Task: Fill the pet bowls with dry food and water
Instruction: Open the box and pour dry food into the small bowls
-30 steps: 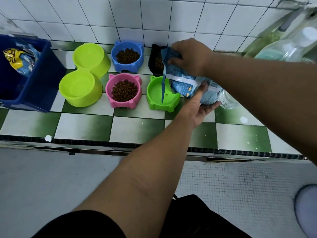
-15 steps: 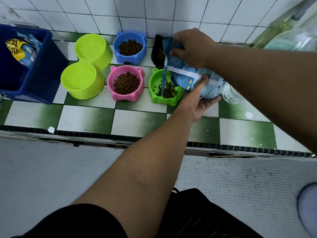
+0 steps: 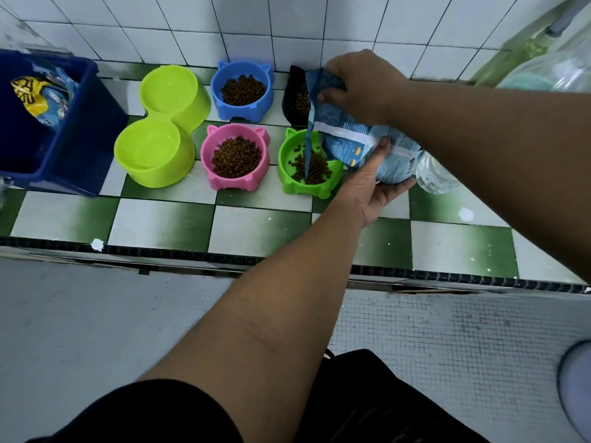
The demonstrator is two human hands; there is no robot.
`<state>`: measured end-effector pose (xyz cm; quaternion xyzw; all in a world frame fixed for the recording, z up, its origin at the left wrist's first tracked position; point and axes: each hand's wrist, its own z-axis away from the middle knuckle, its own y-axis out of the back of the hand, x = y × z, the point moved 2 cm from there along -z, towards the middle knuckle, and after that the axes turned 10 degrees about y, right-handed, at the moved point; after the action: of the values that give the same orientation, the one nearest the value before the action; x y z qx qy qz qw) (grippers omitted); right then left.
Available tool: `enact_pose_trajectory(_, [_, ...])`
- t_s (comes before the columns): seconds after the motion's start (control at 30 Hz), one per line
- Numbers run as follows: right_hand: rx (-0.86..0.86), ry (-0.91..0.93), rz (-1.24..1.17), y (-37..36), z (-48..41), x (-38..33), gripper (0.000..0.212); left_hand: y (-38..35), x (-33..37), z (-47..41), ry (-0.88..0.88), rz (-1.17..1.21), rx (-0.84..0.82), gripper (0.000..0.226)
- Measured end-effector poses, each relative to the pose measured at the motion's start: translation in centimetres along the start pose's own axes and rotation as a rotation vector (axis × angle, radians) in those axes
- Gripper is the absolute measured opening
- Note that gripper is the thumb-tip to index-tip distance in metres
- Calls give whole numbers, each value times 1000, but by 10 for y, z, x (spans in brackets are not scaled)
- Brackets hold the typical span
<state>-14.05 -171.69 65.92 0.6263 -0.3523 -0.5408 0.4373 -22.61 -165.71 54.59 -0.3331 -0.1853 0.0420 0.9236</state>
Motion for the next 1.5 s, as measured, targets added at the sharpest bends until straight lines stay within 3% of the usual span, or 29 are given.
enact_pose_trajectory(0.47, [-14,-14,-14,9,13,-4,17,1,-5,-5,21,-30,-7,52])
enact_pose_trajectory(0.57, [8,-29,-17,12,19,-2,21,2,-4,-2,12,-70,15,59])
enact_pose_trajectory(0.73, [203,-152,-202,19,46,18,24,13,3,0,-48,-168,92,61])
enact_pose_trajectory(1.1, [536,-271,-699,9,95,15,8,25,17,32,-85,-388,122,67])
enact_pose_trajectory(1.27, [656,-331,-815,4,110,15,26,31,33,54,-138,-529,114,86])
enact_pose_trajectory(1.5, [826,-338,-980,-4,127,0,9,31,63,79,-502,-660,281,34])
